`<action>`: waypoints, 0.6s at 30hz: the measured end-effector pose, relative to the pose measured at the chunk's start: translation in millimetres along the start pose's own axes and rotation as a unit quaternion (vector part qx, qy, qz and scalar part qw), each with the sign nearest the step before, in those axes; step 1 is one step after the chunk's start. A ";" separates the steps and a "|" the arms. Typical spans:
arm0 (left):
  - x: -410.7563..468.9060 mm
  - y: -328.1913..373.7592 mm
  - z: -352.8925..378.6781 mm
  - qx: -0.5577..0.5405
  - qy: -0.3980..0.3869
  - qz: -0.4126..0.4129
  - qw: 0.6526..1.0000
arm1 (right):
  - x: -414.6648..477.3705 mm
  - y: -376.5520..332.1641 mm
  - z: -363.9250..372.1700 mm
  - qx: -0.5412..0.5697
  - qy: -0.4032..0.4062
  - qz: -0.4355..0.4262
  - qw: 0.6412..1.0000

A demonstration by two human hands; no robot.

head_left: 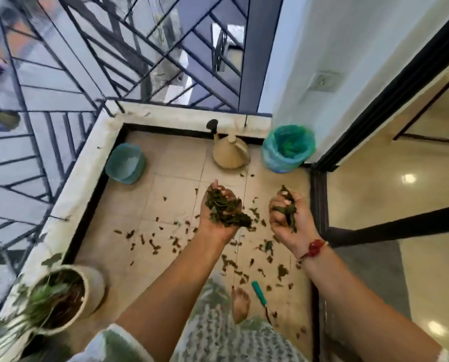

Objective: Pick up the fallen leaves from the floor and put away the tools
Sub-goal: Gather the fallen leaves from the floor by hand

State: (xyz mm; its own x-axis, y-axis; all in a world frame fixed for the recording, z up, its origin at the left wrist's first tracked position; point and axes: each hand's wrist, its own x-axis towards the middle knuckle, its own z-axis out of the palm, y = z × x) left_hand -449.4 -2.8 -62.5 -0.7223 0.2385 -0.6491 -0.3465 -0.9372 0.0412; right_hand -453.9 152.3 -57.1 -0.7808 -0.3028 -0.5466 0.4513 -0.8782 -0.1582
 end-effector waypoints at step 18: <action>271.9 70.8 115.1 0.138 0.102 -0.073 0.983 | 241.3 -125.1 46.0 0.052 0.173 -0.107 0.978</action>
State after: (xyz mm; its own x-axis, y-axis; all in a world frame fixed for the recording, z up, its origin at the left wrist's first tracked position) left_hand -739.3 25.0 -148.6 -0.5285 0.2831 -0.8004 -0.6063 -0.7857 0.1225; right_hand -718.7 172.1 -131.4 -0.6511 0.0194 -0.7587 0.2333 -0.9462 -0.2244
